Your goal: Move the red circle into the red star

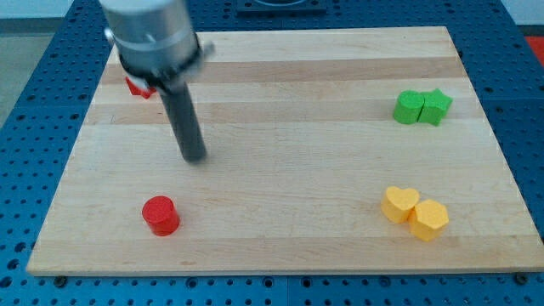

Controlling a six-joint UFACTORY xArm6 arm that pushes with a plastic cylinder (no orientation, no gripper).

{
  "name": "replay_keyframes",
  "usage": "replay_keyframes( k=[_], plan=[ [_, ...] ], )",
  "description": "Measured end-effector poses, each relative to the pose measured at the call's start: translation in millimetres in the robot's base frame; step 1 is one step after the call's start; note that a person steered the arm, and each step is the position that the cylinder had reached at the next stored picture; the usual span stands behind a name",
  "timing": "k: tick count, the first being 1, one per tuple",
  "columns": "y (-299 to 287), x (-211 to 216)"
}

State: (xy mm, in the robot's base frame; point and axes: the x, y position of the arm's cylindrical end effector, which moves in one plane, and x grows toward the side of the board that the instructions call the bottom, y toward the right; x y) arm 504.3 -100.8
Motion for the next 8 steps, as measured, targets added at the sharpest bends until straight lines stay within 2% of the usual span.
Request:
replay_keyframes(
  k=[1,2,3,4,5,6,7,8],
  plan=[
    [38,62],
    [-32,63],
    [-71,63],
    [-61,79],
    [-99,70],
    [-101,18],
    [-96,43],
    [-78,90]
  ],
)
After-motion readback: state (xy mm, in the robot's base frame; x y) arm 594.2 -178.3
